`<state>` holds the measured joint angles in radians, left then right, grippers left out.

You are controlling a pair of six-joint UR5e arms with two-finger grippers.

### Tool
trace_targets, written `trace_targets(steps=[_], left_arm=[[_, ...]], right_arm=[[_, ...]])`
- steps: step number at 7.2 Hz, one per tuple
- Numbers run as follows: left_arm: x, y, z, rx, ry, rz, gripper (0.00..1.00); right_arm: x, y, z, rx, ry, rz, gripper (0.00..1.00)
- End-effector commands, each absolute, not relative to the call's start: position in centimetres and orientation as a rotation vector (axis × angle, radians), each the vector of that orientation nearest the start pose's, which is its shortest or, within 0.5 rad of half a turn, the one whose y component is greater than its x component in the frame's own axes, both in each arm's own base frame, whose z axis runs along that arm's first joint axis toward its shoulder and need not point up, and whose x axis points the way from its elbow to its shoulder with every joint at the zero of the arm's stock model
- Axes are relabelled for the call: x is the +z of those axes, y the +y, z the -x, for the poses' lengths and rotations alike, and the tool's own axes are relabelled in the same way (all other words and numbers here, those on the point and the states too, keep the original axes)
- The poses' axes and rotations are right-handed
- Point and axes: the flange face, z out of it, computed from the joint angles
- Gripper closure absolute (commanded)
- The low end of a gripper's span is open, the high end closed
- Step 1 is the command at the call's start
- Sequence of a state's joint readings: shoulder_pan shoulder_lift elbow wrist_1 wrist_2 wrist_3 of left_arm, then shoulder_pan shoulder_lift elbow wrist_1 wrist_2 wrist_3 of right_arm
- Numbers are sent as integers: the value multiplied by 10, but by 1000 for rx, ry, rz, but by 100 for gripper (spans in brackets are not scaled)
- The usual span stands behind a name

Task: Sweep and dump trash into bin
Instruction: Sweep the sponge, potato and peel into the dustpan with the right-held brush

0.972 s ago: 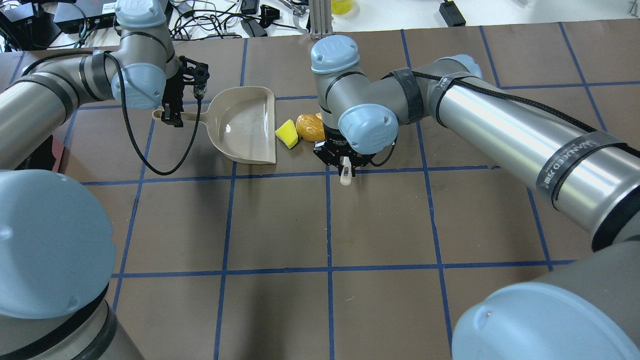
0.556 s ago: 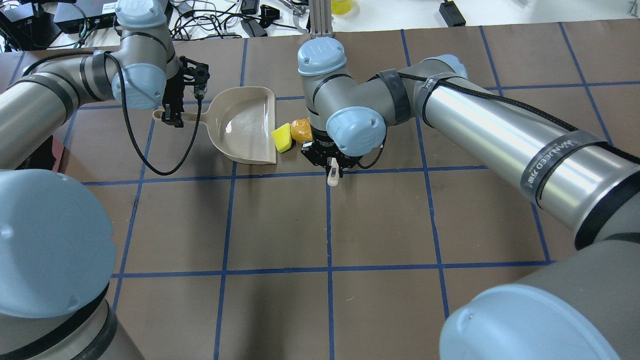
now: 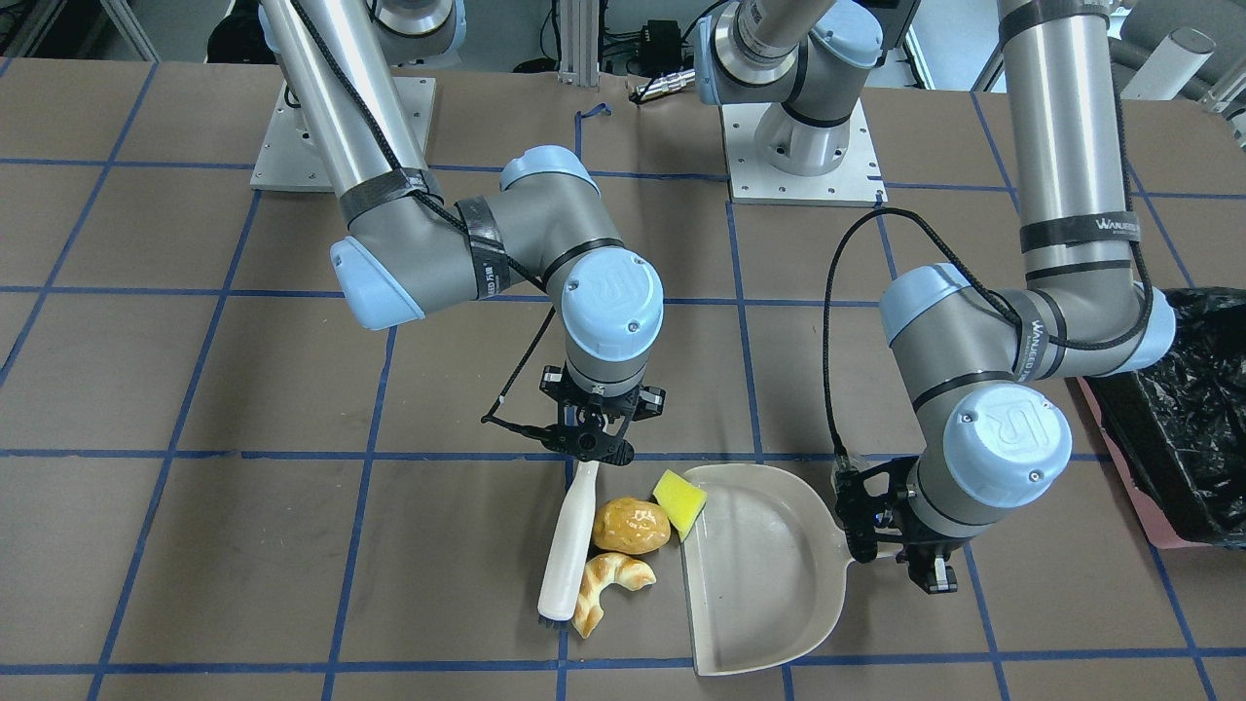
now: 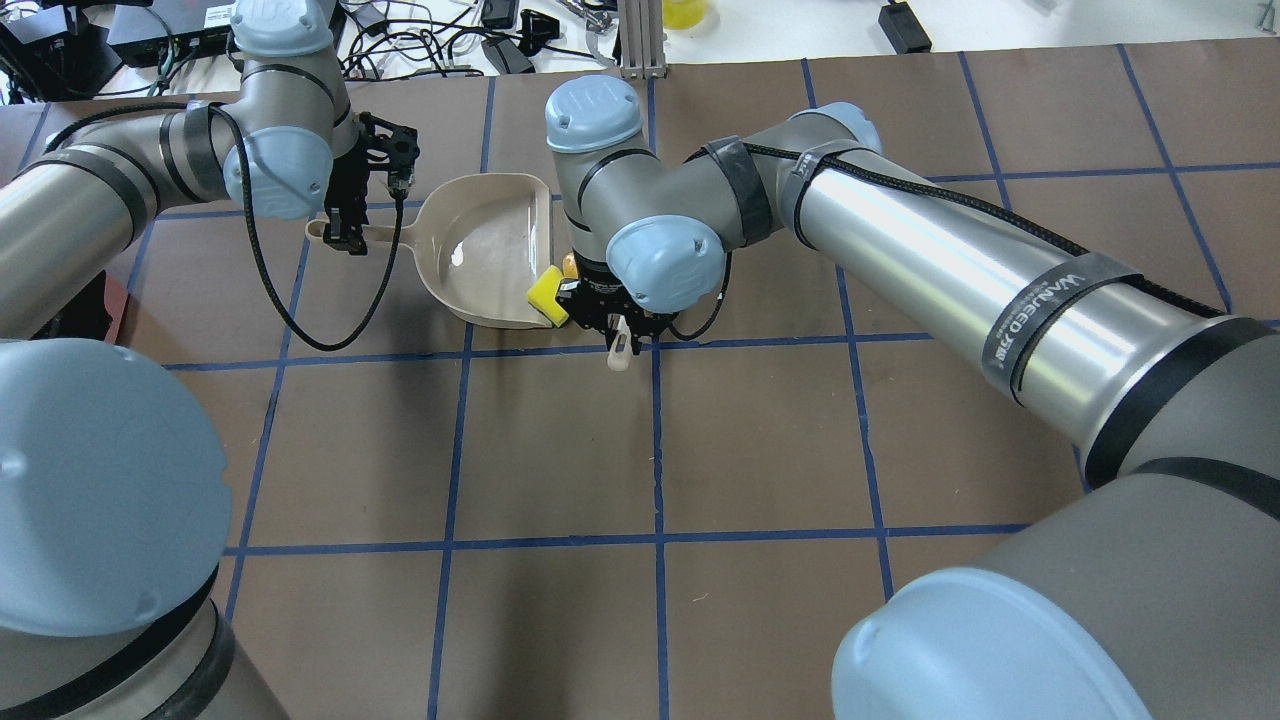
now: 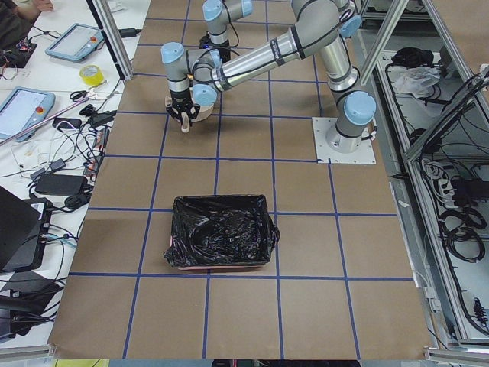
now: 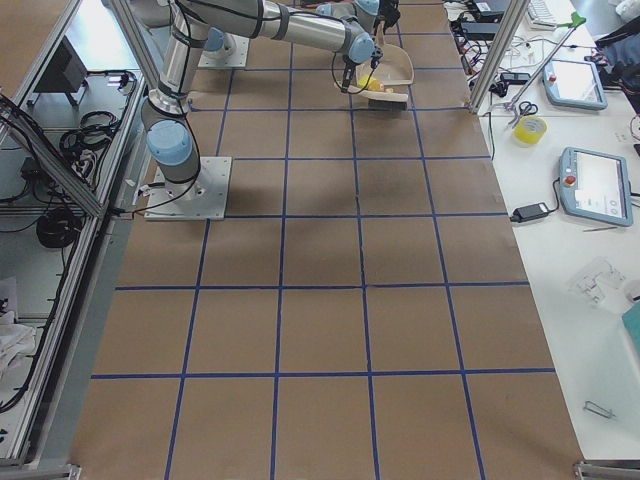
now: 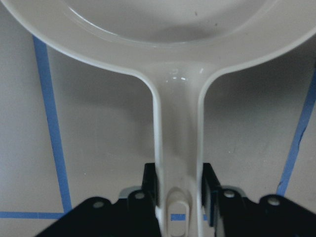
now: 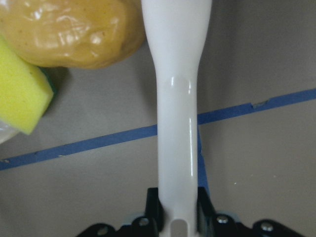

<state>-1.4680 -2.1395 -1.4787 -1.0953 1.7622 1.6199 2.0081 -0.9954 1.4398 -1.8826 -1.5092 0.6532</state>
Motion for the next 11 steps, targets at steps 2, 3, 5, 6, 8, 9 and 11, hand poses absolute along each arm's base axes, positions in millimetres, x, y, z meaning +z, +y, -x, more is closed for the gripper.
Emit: trace_targets(steps=[2, 3, 5, 6, 8, 9, 11], left_arm=[[242, -685, 44, 219, 2187, -2070, 100], [243, -685, 45, 216, 2187, -2069, 100], [243, -685, 45, 216, 2189, -2068, 100], [242, -685, 45, 216, 2190, -2069, 100], [242, -685, 45, 216, 2190, -2069, 100], [242, -685, 45, 216, 2190, -2069, 100], [243, -685, 45, 214, 2189, -2068, 100]], right_arm=[[247, -535, -441, 241, 3059, -380, 100], [249, -535, -445, 241, 3048, -393, 100], [241, -535, -459, 248, 3027, -384, 100], [246, -539, -465, 247, 3007, -399, 100], [245, -537, -480, 247, 2987, -431, 100], [245, -535, -490, 307, 2927, -423, 100], [238, -534, -497, 371, 2880, -380, 100]])
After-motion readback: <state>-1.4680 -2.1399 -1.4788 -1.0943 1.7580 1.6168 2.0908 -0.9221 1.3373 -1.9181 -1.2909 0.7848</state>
